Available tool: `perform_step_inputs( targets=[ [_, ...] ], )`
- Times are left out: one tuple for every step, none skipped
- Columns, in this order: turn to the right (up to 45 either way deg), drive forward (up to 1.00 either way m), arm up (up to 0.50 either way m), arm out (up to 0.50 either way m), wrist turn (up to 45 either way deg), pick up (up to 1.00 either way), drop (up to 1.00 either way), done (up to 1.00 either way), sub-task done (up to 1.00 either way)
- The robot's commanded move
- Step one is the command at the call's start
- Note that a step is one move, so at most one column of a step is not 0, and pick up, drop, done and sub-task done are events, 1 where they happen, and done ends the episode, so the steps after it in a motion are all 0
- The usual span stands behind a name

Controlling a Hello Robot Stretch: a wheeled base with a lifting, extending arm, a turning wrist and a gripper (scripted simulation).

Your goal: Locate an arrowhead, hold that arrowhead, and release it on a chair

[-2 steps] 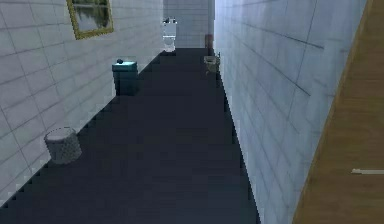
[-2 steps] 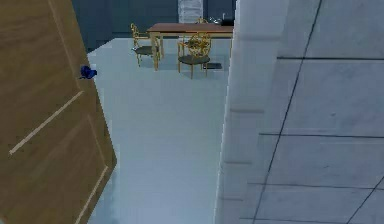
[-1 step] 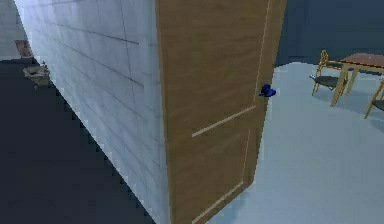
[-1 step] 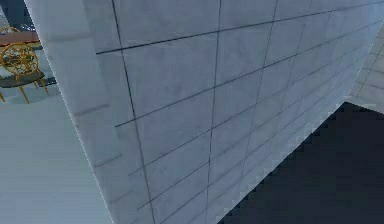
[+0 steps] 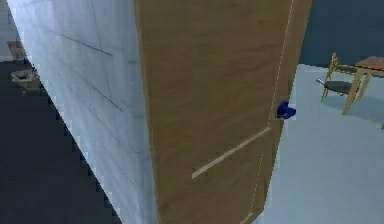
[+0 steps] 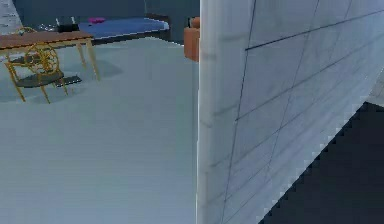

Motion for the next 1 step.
perform_step_inputs(
  targets=[
    [45.0, 0.0, 0.0, 0.0, 0.0, 0.0, 0.0, 0.0, 0.0]
  ],
)
